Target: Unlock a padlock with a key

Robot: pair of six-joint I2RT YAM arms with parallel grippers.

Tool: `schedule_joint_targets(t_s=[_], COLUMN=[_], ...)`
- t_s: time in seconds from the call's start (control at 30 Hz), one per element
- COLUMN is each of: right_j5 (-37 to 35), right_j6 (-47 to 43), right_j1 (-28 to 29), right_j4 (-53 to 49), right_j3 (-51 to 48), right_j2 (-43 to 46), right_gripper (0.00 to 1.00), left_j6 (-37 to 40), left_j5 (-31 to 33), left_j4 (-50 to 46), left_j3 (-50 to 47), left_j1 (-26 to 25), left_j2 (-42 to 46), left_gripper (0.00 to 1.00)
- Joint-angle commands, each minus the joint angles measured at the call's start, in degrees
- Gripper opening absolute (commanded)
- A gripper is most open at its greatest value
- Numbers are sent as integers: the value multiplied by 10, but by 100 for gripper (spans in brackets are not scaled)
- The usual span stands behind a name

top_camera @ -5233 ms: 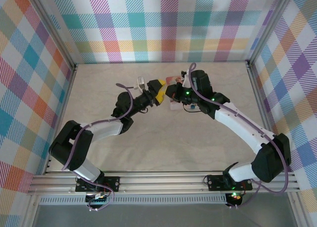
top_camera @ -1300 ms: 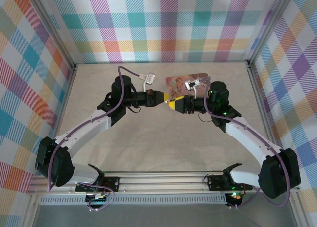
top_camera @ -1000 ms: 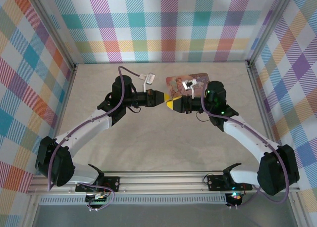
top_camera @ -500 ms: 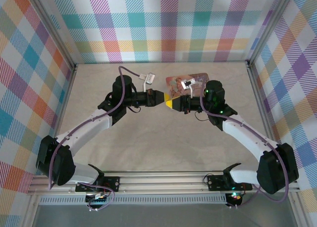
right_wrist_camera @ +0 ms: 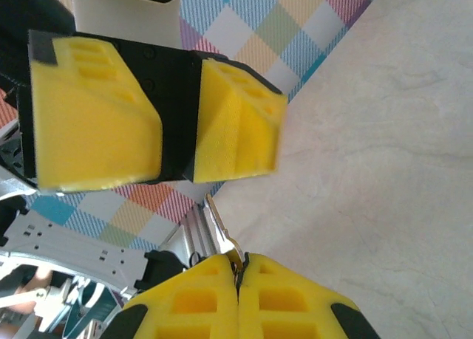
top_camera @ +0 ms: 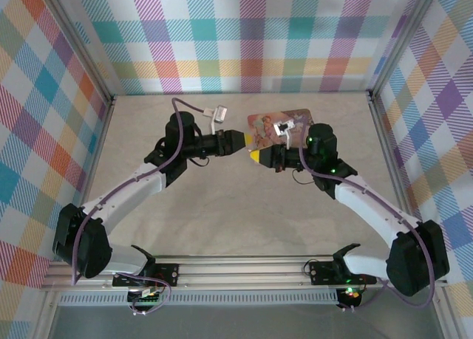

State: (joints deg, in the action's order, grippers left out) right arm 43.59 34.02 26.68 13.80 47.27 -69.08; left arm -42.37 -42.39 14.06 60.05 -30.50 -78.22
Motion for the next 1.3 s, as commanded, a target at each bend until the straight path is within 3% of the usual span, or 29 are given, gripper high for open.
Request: schedule_joint_targets(t_s=[0.0,0.1,0.37,0.53,0.8,0.93,1.1,1.27], right_j5=[-41,-56,-71,-68,-61,-45,-33,-23], right_j6=[39,69,101,104,104,72,55,62], right_j1=[4,7,15,21,25,24,23,23], right_j4=[62,97,128,128,124,72,47,53], right_j3=[-24,-34,-33,-31,-25,-11,-4,4], right_j2=[19,19,7,0,-7,0,9,0], right_gripper=[0,0,0,0,0,6,16,17], left_j6=[-53,-79,-72,-72,-69,-53,-41,-37], left_j5=[21,25,33,33,35,42,41,38], left_j4=[80,130,136,135,136,116,101,97], left_j3=[-32,-58,-59,-54,-52,-52,-50,-49], left_j1=[7,4,-19,-23,-26,-26,-26,-26], left_j2=[23,21,5,-4,-7,1,7,8], left_gripper=[48,51,50,40,15,2,0,0])
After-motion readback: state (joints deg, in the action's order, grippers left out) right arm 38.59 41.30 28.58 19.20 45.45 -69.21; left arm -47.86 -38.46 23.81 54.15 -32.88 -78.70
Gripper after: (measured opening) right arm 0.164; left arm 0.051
